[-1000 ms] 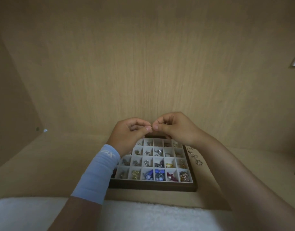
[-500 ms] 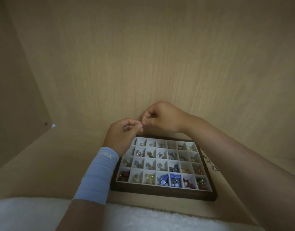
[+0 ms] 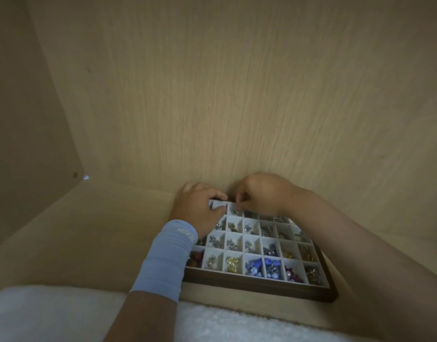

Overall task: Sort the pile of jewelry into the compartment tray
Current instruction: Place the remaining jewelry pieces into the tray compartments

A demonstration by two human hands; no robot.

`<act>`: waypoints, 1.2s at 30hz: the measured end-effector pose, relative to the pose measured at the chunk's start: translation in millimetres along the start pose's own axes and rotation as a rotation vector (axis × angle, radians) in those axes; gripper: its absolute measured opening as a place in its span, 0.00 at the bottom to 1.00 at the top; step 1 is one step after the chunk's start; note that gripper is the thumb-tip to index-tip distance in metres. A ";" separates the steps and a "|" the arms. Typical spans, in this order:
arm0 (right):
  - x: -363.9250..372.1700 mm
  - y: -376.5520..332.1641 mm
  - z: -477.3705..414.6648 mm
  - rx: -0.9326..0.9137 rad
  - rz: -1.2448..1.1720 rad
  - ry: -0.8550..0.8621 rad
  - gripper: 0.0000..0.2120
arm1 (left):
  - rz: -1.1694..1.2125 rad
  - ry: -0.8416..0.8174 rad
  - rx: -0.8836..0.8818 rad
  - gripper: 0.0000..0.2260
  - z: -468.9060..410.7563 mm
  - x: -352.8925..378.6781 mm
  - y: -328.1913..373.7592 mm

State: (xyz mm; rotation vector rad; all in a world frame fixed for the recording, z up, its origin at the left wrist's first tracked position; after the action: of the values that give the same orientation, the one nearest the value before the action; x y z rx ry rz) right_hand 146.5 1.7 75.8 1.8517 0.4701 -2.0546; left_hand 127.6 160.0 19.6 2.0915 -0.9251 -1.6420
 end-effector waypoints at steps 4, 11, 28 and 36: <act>7.1 -1.0 -2.2 0.008 0.015 -0.004 0.06 | -0.037 -0.019 0.000 0.09 0.5 2.7 1.3; 1.0 6.8 8.4 0.056 -0.094 0.020 0.06 | -0.129 -0.026 0.012 0.12 1.1 3.0 10.4; 57.2 142.4 152.8 0.510 -0.469 0.325 0.10 | -0.073 -0.175 0.285 0.12 21.0 59.6 114.2; 72.7 140.4 135.4 0.469 -0.394 0.335 0.13 | -0.285 -0.336 0.211 0.27 24.0 107.9 145.1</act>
State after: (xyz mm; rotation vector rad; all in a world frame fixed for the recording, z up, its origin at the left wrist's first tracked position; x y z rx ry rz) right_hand 83.8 -186.8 13.9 2.5819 0.4981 -2.2499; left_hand 76.8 -15.2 21.9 2.2074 -0.9708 -2.1786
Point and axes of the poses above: each hand's wrist, its own z-axis away from the middle knuckle, its own x-axis out of the palm, y = z × x, the point moved 3 cm from there along -z, towards the middle knuckle
